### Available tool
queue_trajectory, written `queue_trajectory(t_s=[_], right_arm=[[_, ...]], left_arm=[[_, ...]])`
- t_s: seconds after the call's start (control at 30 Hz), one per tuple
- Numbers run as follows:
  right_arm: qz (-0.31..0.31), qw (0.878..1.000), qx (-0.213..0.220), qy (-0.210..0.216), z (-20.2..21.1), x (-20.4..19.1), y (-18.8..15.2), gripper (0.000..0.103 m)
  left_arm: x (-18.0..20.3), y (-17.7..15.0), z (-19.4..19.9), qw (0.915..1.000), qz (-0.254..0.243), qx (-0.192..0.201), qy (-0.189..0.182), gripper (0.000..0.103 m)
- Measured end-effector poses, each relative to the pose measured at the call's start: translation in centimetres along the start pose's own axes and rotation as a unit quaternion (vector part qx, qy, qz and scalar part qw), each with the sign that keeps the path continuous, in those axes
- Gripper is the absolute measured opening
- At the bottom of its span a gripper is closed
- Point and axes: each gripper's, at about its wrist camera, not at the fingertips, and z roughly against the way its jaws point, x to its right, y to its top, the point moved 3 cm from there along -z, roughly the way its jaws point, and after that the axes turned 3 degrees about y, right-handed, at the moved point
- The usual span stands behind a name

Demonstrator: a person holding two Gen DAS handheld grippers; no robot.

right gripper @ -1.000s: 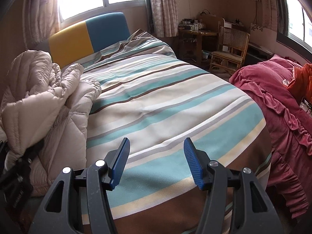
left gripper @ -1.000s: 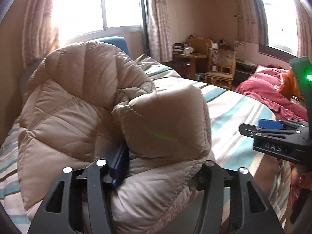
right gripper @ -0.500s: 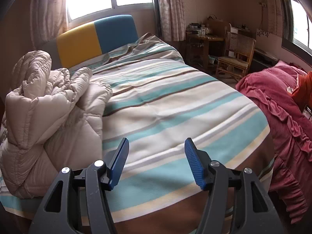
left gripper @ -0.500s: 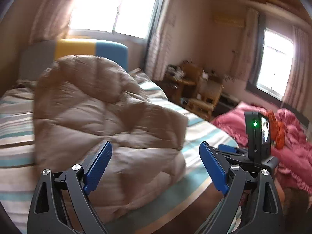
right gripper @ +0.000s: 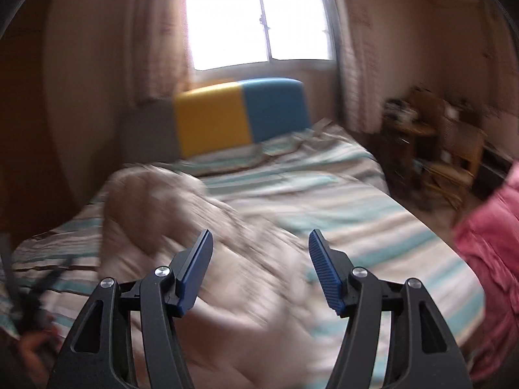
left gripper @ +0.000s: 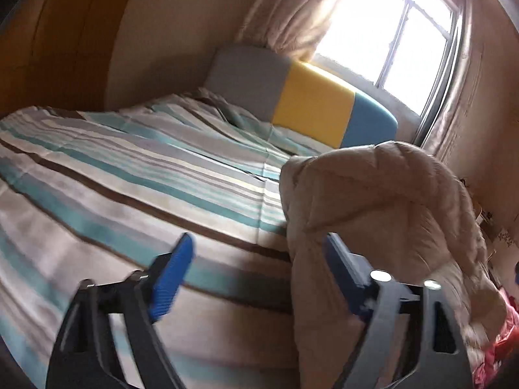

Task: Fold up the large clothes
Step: 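Lower the jacket end onto the bundle and open the left tool, then press both tools onto the jacket bundle to flatten it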

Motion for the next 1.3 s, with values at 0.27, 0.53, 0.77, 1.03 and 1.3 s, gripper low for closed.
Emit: queue_trajectory(t_s=[0.27,0.53,0.77,1.03,1.3], right_arm=[[0.063,0.996,-0.046,0.041,-8.4,-4.8,3.0,0.06],[0.024,0.993,-0.117,-0.019,-15.6,1.9,-0.2,0.062],[-0.013,0.99,-0.139,-0.03,-17.5,6.2,-3.0,0.062],[-0.069,0.986,-0.15,-0.02,-19.0,9.1,-5.2,0.065],[-0.07,0.986,-0.149,-0.035,-20.7,8.9,-6.4,0.067]], left_arm=[[6.5,0.3,-4.5,0.998,-0.045,-0.027,-0.036,0.071],[11.2,0.5,-5.8,0.9943,-0.086,-0.061,-0.014,0.071],[15.7,-0.6,-7.7,0.9833,-0.167,-0.069,0.027,0.071],[16.5,-2.2,-10.7,0.9795,-0.187,-0.062,0.042,0.078],[16.4,-3.5,-12.5,0.9773,-0.197,-0.058,0.051,0.079]])
